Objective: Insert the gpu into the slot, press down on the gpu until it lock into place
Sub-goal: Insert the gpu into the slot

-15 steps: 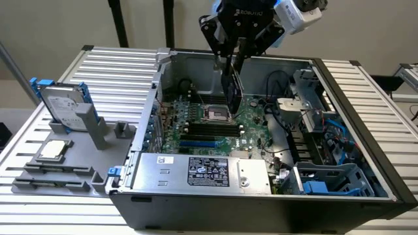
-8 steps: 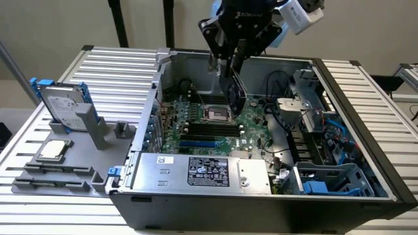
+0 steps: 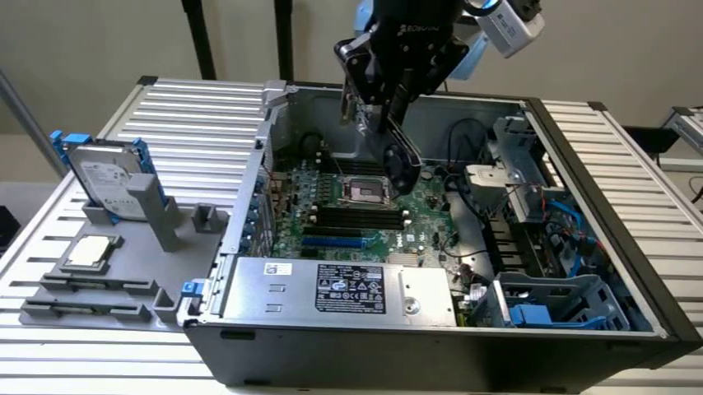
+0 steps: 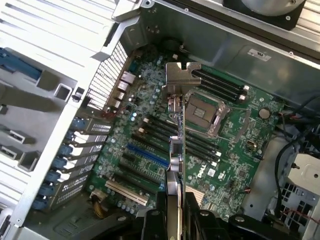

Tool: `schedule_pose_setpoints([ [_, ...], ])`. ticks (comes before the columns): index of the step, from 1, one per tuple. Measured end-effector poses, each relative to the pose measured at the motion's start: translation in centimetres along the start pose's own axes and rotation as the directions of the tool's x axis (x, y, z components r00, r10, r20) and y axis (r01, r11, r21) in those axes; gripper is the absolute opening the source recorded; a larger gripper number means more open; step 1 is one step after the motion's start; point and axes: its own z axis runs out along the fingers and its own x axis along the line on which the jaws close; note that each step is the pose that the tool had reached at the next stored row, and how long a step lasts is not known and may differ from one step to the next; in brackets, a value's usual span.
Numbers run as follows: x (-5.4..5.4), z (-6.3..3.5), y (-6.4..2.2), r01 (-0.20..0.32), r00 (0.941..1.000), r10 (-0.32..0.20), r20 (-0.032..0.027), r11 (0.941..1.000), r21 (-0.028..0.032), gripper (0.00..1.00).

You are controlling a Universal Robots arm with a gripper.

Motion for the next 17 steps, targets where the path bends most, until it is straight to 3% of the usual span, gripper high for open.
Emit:
schedule_pose_setpoints([
  [4,-0.01,0.15,-0.01,0.073,0.9973,-0.073,-0.0056,0.9973,0.0026,0.26],
  [9,-0.01,0.35,-0.02,0.162,0.9868,-0.162,-0.0124,0.9868,0.0051,0.26],
  [13,-0.02,0.5,-0.04,0.234,0.9722,-0.233,-0.0183,0.9723,0.0068,0.26],
  [17,-0.03,0.67,-0.05,0.303,0.9527,-0.303,-0.0242,0.9529,0.008,0.26],
])
